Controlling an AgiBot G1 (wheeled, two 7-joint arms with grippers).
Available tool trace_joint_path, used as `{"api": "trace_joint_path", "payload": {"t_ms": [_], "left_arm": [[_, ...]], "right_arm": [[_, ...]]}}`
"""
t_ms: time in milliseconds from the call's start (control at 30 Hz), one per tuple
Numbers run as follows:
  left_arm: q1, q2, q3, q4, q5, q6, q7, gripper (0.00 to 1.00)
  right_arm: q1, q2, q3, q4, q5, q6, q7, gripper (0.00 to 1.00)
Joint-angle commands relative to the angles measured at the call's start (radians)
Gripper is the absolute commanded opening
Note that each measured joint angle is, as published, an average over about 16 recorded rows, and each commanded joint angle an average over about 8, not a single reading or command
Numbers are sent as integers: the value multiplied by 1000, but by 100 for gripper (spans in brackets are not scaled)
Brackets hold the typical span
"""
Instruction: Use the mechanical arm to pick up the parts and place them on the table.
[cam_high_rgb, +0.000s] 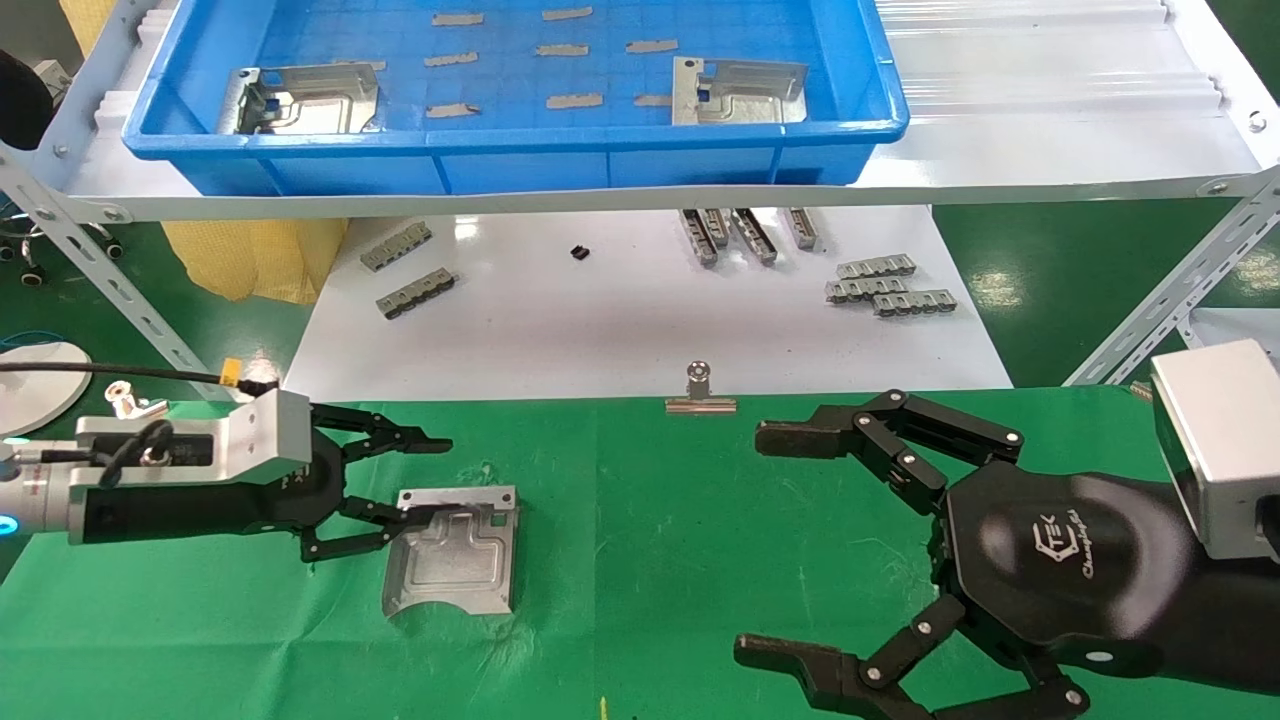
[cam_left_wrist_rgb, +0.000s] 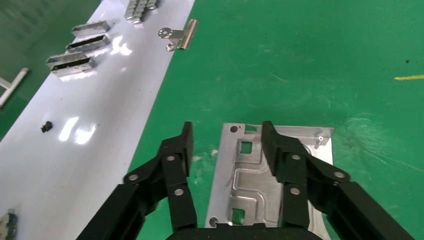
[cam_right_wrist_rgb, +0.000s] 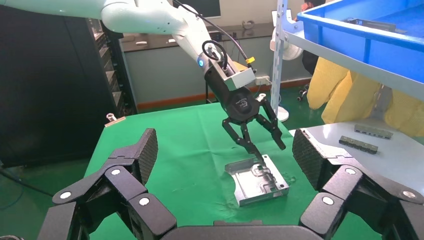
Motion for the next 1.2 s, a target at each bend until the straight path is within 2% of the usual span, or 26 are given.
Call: {"api": "trace_joint_path", "payload": {"t_ms": [33, 367, 1200], "left_arm": [[0, -2, -4, 8, -8, 3, -16, 100], [22, -14, -17, -43, -23, -2, -39, 100], [268, -159, -181, -556, -232, -40, -410, 100]], "right_arm": [[0, 0, 0, 0, 0, 0, 0, 100], [0, 0, 0, 0, 0, 0, 0, 100], [0, 0, 0, 0, 0, 0, 0, 100]]}}
